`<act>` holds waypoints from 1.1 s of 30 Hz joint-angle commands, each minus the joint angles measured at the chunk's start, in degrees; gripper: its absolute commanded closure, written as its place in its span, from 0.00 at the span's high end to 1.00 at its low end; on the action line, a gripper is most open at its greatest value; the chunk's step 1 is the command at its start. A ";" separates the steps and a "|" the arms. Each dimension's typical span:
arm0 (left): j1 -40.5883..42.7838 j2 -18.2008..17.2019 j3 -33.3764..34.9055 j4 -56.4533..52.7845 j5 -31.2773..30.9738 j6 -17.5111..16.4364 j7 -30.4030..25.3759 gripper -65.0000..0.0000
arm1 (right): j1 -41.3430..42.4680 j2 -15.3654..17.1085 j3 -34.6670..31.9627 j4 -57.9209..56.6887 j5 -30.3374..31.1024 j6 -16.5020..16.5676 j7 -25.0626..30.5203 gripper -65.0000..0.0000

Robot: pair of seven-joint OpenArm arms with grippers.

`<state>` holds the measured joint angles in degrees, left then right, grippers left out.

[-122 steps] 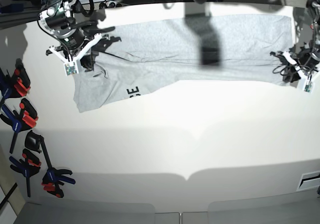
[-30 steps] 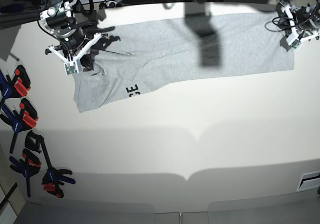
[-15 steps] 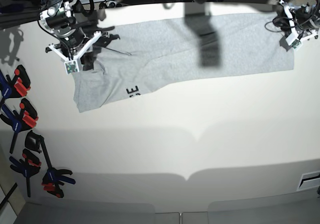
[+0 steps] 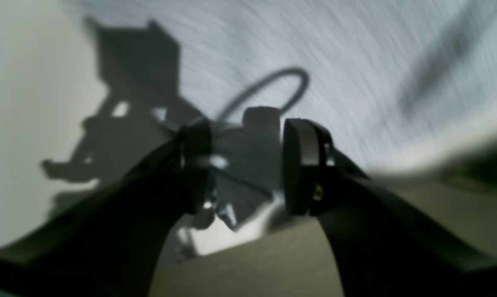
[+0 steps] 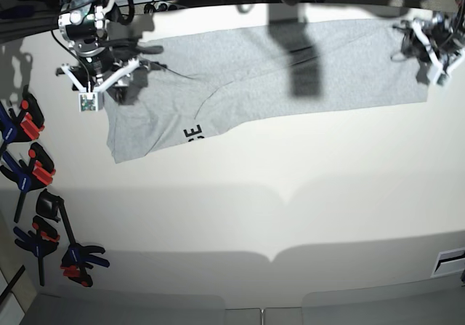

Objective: Fold the T-shirt properly
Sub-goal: 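Grasp the shirt's shoulder corners with both grippers and pull them taut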

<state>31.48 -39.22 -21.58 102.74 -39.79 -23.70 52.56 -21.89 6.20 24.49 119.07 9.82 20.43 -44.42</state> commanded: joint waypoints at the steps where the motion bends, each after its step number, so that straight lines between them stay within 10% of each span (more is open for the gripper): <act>1: -1.03 0.02 -0.61 2.01 -0.66 0.70 -0.90 0.41 | 0.28 0.37 0.24 1.29 3.23 -0.20 2.49 0.39; 5: -3.15 6.99 -0.61 4.92 1.27 2.71 -4.42 0.41 | 0.28 -0.02 -1.18 0.85 11.63 3.50 4.22 0.39; 12: -3.04 14.95 0.00 0.90 6.21 2.51 -7.82 0.41 | 0.28 -0.02 -7.19 -6.25 6.32 3.56 4.42 0.39; 20: -6.10 14.12 -0.02 -16.39 18.97 2.51 -14.86 0.41 | 4.04 0.02 -6.75 -22.18 -1.09 -0.09 6.32 0.39; 33: -10.86 6.01 -0.09 -12.26 18.69 2.73 -11.87 0.41 | 8.63 0.00 -6.36 -25.46 2.80 1.90 4.57 0.39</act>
<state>21.08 -31.86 -21.06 89.52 -20.95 -21.19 41.41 -13.58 5.82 18.00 93.10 13.45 22.65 -39.55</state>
